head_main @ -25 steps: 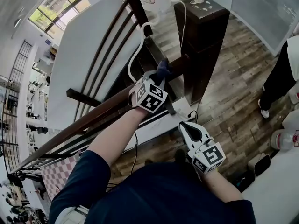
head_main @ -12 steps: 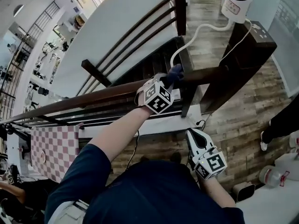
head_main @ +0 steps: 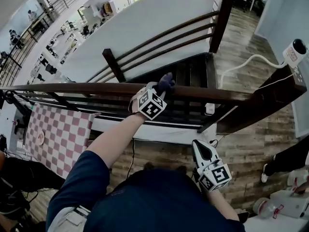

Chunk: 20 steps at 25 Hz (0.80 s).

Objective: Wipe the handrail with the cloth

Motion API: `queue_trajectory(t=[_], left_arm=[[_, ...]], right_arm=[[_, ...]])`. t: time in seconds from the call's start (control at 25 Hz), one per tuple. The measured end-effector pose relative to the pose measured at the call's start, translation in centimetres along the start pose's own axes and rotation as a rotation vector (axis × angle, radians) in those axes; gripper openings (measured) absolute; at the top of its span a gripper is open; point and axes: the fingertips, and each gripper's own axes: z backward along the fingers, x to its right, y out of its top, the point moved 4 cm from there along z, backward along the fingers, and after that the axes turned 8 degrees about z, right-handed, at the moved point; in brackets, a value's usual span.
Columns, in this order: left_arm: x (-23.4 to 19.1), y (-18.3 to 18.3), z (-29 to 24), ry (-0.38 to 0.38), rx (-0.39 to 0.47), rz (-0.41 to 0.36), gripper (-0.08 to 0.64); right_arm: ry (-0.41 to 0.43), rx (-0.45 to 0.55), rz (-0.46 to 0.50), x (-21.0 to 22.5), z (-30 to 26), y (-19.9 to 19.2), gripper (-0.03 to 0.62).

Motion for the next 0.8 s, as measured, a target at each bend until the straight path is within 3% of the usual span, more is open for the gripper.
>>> queue_trajectory(t=[0.36, 0.8], left_arm=[[-10.1, -9.4, 5.7, 0.124, -0.017, 0.118, 0.064], [-13.2, -12.5, 7.9, 0.131, 0.052, 0.186, 0.064]], right_arm=[[0.075, -0.043, 0.061, -7.4, -5.7, 0.5, 0.011], [0.074, -0.046, 0.092, -11.5, -9.0, 0.5, 0.011]])
